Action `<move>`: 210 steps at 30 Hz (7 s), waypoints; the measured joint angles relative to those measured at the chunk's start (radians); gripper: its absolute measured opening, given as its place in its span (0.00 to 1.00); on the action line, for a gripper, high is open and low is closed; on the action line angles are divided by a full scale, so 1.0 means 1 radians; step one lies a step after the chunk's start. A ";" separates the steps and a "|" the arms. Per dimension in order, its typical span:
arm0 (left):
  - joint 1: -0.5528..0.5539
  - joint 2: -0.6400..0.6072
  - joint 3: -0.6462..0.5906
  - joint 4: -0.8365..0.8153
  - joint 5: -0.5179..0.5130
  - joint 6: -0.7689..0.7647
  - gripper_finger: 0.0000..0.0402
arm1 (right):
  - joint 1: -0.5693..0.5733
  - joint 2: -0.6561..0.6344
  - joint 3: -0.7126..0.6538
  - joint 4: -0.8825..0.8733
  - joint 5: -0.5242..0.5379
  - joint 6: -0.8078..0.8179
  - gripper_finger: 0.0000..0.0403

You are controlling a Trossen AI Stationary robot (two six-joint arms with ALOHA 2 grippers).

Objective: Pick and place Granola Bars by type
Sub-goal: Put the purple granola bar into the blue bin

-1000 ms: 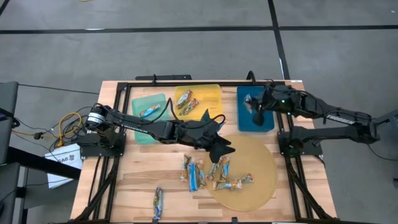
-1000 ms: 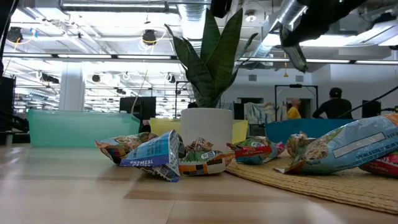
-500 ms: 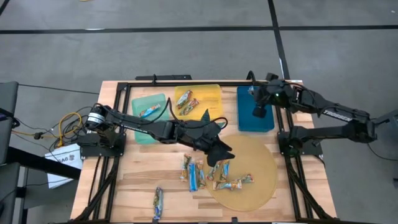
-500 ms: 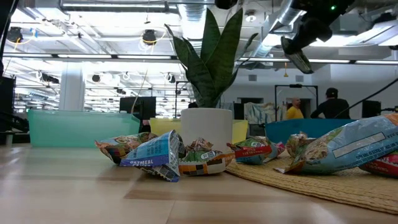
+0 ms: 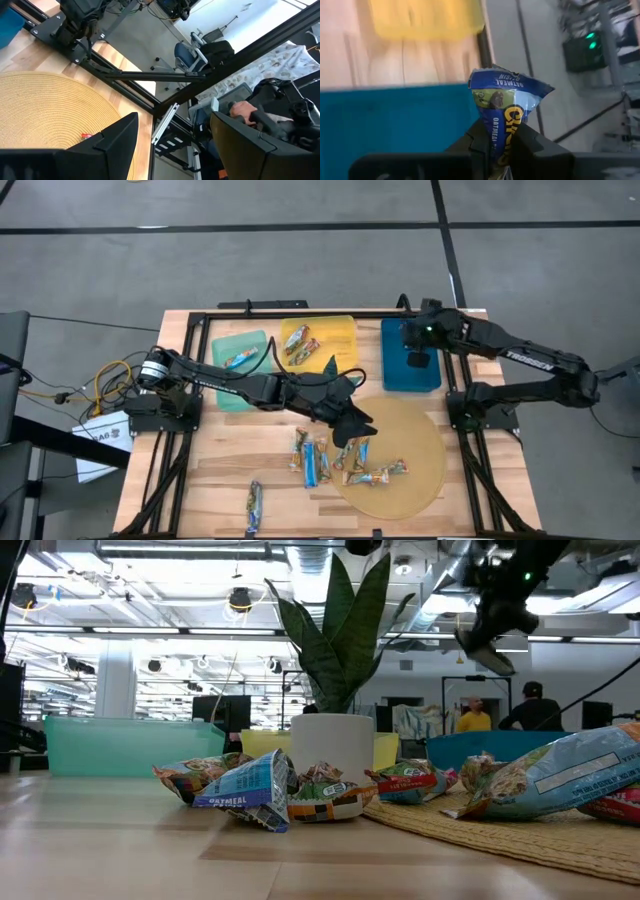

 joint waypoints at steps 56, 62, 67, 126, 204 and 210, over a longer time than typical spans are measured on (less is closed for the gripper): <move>-0.011 0.000 0.001 0.051 0.019 0.051 0.60 | -0.237 0.386 0.000 0.003 -0.177 0.153 0.42; -0.013 -0.038 0.001 -0.015 0.032 0.076 0.60 | -0.233 0.238 0.000 -0.001 -0.304 0.278 0.41; -0.018 -0.120 0.001 -0.180 0.023 0.104 0.60 | -0.194 0.106 0.000 -0.020 -0.391 0.410 0.41; -0.587 0.054 -0.224 -0.801 0.042 -1.275 0.60 | 0.326 -0.147 0.000 -0.013 -0.394 0.942 0.36; -0.495 0.249 0.133 -0.861 -0.753 -0.926 0.02 | 0.326 -0.147 0.000 0.239 -0.760 1.129 0.33; -0.417 0.248 0.215 -0.863 -0.859 -0.700 0.02 | 0.326 -0.147 0.000 0.272 -0.763 1.129 0.33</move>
